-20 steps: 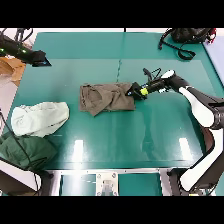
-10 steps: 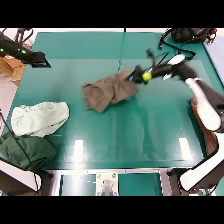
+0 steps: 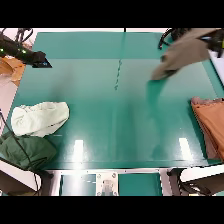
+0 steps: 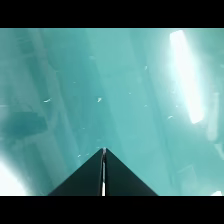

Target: Fold the shirts.

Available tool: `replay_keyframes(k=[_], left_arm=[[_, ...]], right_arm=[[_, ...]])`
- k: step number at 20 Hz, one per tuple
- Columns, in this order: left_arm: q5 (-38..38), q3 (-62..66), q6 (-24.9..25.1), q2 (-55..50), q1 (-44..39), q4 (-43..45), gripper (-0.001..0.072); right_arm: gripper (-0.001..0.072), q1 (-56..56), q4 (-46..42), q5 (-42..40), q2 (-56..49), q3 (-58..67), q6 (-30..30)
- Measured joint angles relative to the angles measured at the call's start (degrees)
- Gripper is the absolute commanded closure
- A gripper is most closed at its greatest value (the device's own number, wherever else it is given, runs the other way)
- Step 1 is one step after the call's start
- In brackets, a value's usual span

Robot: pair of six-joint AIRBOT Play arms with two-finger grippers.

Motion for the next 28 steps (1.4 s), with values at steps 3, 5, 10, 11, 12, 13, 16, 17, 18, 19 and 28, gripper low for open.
replay_keyframes(k=[3, 5, 10, 11, 12, 13, 16, 17, 18, 19, 28], left_arm=[[-0.2, 0.0, -0.9, 0.0, 0.0, -0.4, 0.0677], [-0.4, 0.0, -1.5, 0.0, 0.0, -0.6, 0.0677], [-0.5, 0.0, -2.2, 0.0, 0.0, -0.7, 0.0677], [-0.5, 0.0, -2.3, 0.0, 0.0, -0.7, 0.0677], [-0.7, 0.0, -2.3, 0.0, 0.0, -0.7, 0.0677], [-0.7, 0.0, -2.3, 0.0, 0.0, -0.8, 0.0677], [-1.2, 0.0, -2.4, 0.0, 0.0, -0.8, 0.0677], [-1.5, 0.0, -2.4, 0.0, 0.0, -0.8, 0.0677], [-1.8, 0.0, -2.4, 0.0, 0.0, -0.8, 0.0677], [-2.2, 0.0, -2.4, 0.0, 0.0, -0.8, 0.0677], [-3.8, 0.0, -2.4, 0.0, 0.0, -0.8, 0.0677]], right_arm=[[0.0695, -10.4, -2.5, 1.2, 1.2, 0.5, 2.8], [0.0696, -16.2, -5.3, 2.5, 2.3, 0.7, 4.8], [0.0696, -25.3, -20.0, 11.5, 5.7, 0.5, 10.6], [0.0695, -26.5, -22.3, 13.2, 6.7, 0.5, 11.5], [0.0695, -27.8, -24.2, 15.0, 7.8, 0.5, 12.4], [0.0695, -28.9, -25.6, 16.6, 8.8, 0.5, 13.2], [0.0694, -31.2, -31.3, 22.1, 11.3, 0.1, 15.0], [0.0694, -31.6, -33.7, 23.3, 12.3, -0.6, 15.3], [0.0694, -31.9, -36.1, 24.2, 13.2, -1.6, 15.5], [0.0694, -32.1, -38.7, 24.9, 14.2, -3.1, 15.7], [0.0144, -32.7, -58.3, 23.7, 18.7, -28.7, 16.1]])
